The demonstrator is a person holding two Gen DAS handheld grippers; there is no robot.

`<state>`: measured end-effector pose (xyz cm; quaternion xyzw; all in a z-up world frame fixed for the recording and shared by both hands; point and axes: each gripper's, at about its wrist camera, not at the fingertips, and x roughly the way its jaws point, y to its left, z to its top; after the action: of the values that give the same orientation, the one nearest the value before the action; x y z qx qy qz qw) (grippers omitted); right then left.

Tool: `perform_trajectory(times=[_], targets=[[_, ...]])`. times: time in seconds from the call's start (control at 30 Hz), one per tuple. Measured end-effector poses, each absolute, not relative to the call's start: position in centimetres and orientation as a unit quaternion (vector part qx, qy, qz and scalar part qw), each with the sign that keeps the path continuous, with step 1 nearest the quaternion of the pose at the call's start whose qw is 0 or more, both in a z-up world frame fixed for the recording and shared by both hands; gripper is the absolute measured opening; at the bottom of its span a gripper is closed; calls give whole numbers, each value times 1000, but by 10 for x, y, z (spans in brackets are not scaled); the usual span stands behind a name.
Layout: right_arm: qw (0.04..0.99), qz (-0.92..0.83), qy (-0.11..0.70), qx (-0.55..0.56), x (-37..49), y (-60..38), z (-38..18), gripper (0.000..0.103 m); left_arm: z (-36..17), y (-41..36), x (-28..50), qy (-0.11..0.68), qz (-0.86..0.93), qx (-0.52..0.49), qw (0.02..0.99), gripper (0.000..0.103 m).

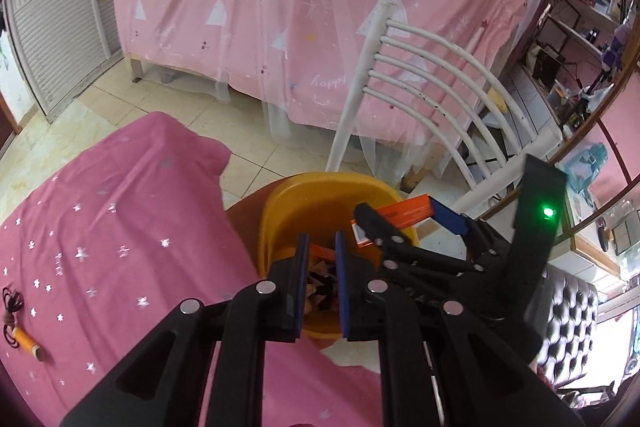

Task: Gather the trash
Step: 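Carry the orange cup and orange box to the yellow bucket and release, then move both open grippers back over the cable and thread spool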

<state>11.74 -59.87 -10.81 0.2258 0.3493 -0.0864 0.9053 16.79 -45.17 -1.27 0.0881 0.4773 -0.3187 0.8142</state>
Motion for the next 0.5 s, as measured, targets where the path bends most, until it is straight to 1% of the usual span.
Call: perform_trajectory(times=[0.07, 0.1, 0.2, 0.4, 0.47, 0.5], targets=[[901, -86, 358, 228, 120, -601, -114, 92, -17, -455, 168, 480, -318, 90, 813, 7], [899, -88, 362, 228, 122, -601, -117, 96, -20, -455, 168, 481, -316, 90, 813, 7], [893, -97, 377, 228, 126, -603, -126, 96, -25, -451, 171, 487, -310, 88, 812, 7], [894, -93, 373, 229, 125, -601, -124, 96, -25, -430, 179, 488, -295, 75, 818, 8], [897, -94, 370, 224, 124, -596, -121, 96, -23, -421, 182, 485, -286, 72, 824, 15], [898, -93, 368, 220, 124, -593, -119, 96, -22, -418, 183, 482, -280, 72, 827, 30]])
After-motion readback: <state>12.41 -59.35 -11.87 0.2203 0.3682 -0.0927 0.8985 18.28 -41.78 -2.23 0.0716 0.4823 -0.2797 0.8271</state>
